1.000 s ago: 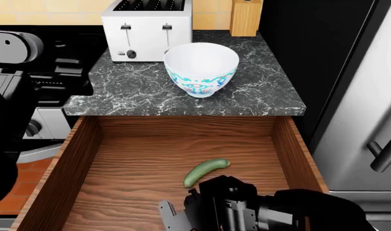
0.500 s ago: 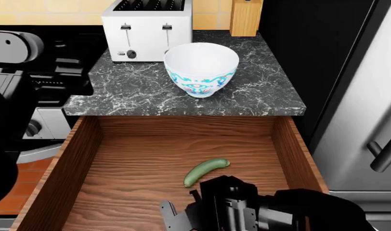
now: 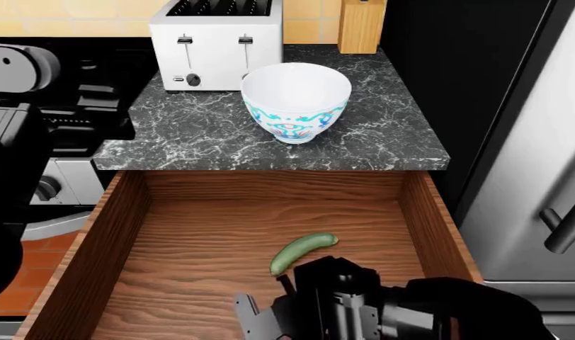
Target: Place the bar in the bowl and close the drawer.
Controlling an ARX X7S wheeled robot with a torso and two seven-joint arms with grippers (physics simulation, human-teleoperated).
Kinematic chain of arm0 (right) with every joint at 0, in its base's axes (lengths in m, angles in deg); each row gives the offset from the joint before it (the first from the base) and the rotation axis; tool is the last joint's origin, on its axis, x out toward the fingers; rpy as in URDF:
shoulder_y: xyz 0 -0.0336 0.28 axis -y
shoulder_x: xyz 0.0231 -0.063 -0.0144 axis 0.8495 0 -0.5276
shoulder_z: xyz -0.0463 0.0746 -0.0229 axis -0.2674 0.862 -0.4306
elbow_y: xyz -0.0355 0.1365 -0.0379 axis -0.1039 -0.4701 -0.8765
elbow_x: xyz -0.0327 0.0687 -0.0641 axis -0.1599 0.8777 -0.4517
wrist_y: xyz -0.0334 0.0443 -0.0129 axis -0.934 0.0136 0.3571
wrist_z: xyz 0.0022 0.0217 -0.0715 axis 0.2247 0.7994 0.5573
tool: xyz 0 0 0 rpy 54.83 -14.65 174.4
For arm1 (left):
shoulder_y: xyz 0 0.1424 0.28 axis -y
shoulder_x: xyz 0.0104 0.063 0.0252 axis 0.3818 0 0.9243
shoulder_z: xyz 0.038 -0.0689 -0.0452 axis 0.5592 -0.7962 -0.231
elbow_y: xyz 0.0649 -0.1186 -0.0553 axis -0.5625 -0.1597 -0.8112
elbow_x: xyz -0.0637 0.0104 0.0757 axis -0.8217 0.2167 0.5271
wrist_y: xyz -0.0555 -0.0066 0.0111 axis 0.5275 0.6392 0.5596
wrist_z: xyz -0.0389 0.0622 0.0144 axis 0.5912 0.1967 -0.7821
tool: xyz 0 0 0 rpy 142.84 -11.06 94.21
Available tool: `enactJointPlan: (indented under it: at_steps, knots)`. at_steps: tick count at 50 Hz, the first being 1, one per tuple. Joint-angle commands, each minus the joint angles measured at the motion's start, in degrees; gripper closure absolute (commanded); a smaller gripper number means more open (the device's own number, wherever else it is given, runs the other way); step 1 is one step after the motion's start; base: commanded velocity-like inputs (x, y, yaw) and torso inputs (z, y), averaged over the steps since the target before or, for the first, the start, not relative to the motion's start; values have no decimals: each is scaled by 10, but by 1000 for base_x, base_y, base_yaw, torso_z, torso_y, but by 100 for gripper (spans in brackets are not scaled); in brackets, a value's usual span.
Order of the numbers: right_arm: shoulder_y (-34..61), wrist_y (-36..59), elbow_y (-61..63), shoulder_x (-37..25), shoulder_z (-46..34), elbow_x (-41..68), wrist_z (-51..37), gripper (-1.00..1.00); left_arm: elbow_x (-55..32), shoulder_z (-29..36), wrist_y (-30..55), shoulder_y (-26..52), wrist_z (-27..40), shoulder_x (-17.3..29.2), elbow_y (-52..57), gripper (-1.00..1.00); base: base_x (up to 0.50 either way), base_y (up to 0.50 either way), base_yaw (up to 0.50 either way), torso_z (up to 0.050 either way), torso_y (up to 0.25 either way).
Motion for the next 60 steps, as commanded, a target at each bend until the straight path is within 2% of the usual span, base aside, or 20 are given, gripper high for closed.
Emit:
enactJointPlan:
  at_steps: [1, 19, 34, 45, 53, 60]
  knots:
    - [20, 0, 21, -9, 13, -6, 2, 100, 0, 6, -4, 1, 1, 1, -3, -100, 0, 0, 0, 0, 0]
    - [75, 54, 120, -45, 41, 14, 22, 100, 4, 15, -15, -2, 1, 1, -10, -100, 0, 0, 0, 0, 0]
    - [142, 61, 122, -47, 107, 35, 21, 100, -12, 9, -3, 11, 12, 2, -7, -100, 0, 0, 0, 0, 0]
    - [187, 16, 49, -22, 163, 42, 5, 100, -24, 2, 3, 16, 19, 3, -3, -100, 0, 0, 0, 0, 0]
    - [207, -47, -58, 10, 212, 47, -30, 100, -24, 6, 0, 15, 21, 4, -4, -100, 0, 0, 0, 0, 0]
    - [223, -146, -213, 64, 266, 75, -91, 100, -22, 9, -5, 10, 21, 5, -4, -100, 0, 0, 0, 0, 0]
